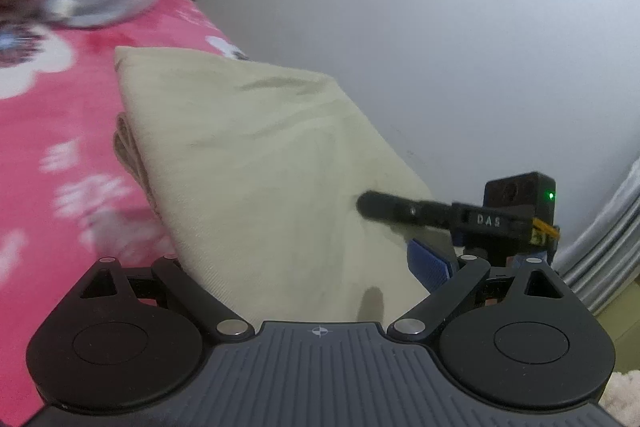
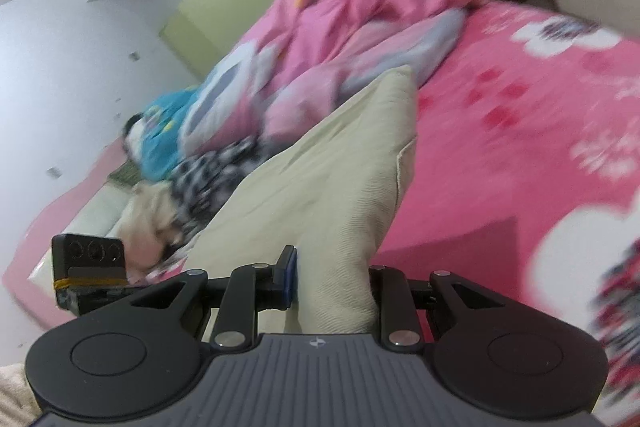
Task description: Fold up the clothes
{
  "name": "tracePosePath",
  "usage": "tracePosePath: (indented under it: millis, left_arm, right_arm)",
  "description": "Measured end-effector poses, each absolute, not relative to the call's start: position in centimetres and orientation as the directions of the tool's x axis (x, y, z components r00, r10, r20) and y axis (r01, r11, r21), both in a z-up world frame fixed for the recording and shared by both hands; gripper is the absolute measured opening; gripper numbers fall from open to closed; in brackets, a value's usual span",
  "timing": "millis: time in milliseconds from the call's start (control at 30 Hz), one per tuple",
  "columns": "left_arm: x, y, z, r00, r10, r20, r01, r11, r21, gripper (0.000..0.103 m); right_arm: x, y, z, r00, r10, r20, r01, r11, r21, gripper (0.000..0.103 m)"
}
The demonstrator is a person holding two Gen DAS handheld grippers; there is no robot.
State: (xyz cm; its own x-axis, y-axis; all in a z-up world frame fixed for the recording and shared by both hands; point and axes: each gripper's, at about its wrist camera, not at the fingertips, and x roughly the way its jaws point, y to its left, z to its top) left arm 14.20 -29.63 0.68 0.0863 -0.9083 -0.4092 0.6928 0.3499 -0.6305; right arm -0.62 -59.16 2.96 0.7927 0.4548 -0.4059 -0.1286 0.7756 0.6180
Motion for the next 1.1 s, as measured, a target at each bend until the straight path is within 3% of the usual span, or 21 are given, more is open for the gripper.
tracePosePath:
  millis: [267,800,900,967,1033,1100]
  left_arm:
    - [19.9,-40.8,-2.3,0.026,-0.938,-0.346,0.646,0.280,-0.711,0.094]
    - [22.6,-56.1,-6.7,-0.087,-0.928,-0.362,0.683,0.208,-0.700,0.093]
    - [22.1,-57.2,-8.4,-0.075,-0.917,-0.392,0.691,0.236,-0.683,0.093]
    - [21.8,-57.3,-9.3,-0.082,-0.908,-0.411,0.701,0.241,-0.672,0.093]
    - [21.5,-57.3,-9.7,-0.090,-0.904,-0.417,0.715,0.233,-0.659,0.094]
    - [21.7,-56.6,-9.2,-0.098,-0.904,-0.415,0.723,0.222,-0.654,0.097]
  right_arm:
    - [3.6,-70.0,3.2,0.831,0.331,-0.448,-0.015,0.817,0.576,0.026]
    - [12.4,-85.0,0.9,0.787,0.192,-0.587,0.051,0.927,0.371,0.026]
    - [13.6,-86.5,-1.4,0.756,0.167,-0.633,0.078,0.937,0.340,0.035]
    - [14.1,-87.8,-4.1,0.731,0.127,-0.670,0.150,0.928,0.340,0.058]
    - [13.8,-89.1,-6.6,0.737,0.109,-0.667,0.209,0.902,0.378,0.068]
    - [12.4,-90.0,-7.0,0.783,0.086,-0.616,0.233,0.878,0.419,0.069]
